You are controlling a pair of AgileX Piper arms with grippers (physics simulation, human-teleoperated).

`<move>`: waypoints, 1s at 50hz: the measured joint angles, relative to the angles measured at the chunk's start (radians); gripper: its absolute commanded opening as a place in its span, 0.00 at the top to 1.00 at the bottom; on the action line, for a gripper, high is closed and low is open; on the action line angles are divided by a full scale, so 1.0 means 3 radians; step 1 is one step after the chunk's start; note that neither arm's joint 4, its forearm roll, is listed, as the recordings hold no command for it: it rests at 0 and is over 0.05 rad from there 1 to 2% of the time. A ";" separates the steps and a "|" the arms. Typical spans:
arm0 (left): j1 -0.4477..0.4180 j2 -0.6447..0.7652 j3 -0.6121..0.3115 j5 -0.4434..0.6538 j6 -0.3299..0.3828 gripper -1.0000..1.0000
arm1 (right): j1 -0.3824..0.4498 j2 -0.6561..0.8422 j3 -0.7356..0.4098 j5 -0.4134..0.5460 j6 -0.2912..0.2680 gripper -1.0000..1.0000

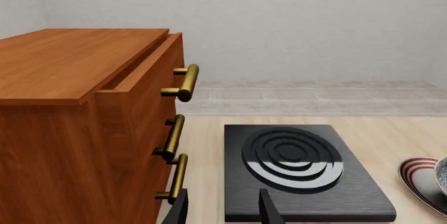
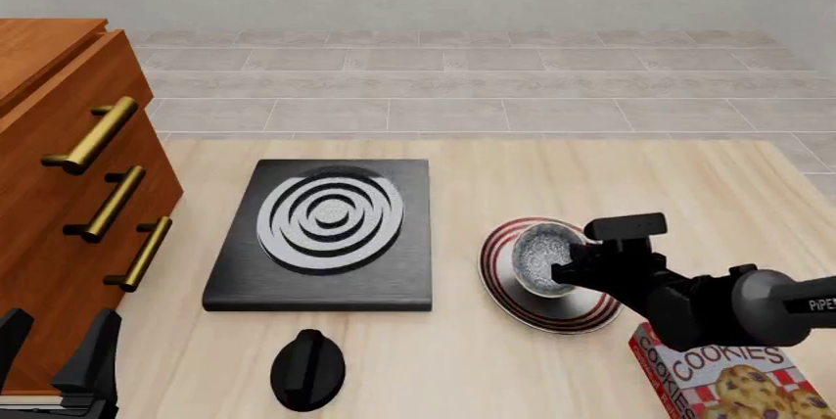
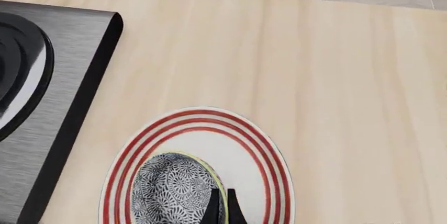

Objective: Pick the akita bowl on the stove and place it on the plate.

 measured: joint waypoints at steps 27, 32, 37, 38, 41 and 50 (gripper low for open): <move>0.0000 0.0000 0.0000 0.0000 0.0000 0.00 | -0.0040 -0.0316 -0.0003 0.0046 0.0074 0.00; 0.0000 0.0000 0.0000 0.0000 0.0000 0.00 | -0.0025 -0.0397 0.0022 0.0033 0.0082 0.00; 0.0000 0.0000 0.0000 0.0000 0.0000 0.00 | -0.0015 -0.0464 0.0053 0.0004 0.0089 0.00; 0.0000 0.0000 0.0000 0.0000 0.0000 0.00 | -0.0014 -0.0478 0.0061 -0.0006 0.0091 0.00; 0.0000 0.0000 0.0000 0.0000 0.0000 0.00 | -0.0011 -0.0527 0.0091 -0.0034 0.0103 0.00; 0.0000 0.0000 0.0000 0.0000 0.0000 0.00 | -0.0002 -0.0701 0.0231 -0.0151 0.0123 0.00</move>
